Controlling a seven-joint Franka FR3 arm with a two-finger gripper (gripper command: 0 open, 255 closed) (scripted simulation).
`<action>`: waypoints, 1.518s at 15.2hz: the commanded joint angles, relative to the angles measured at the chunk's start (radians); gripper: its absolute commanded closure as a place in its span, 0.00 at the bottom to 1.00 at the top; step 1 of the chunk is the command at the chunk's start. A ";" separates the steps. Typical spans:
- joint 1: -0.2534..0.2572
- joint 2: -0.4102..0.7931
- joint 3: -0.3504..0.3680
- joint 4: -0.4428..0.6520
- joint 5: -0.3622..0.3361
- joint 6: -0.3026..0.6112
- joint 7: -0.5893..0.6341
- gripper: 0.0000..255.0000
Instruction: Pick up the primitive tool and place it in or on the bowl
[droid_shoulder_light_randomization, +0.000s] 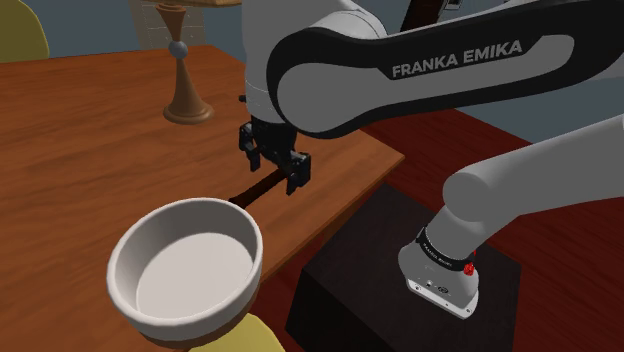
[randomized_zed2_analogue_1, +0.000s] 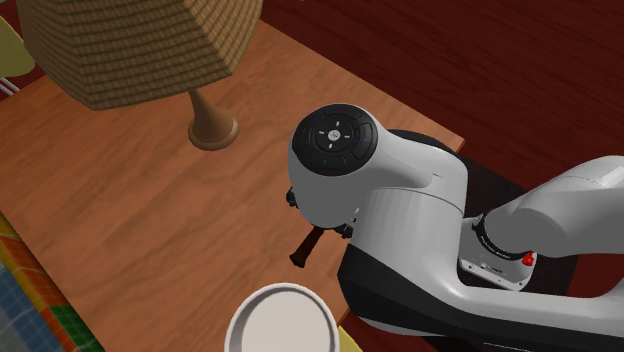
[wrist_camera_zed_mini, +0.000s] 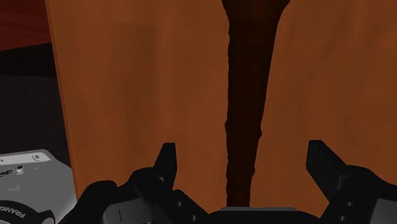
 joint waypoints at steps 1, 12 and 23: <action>0.000 0.000 0.000 0.000 0.000 0.001 0.000 0.00; 0.000 0.000 0.000 0.000 0.000 0.001 0.000 1.00; 0.021 -0.040 -0.085 0.106 -0.022 -0.153 -0.007 1.00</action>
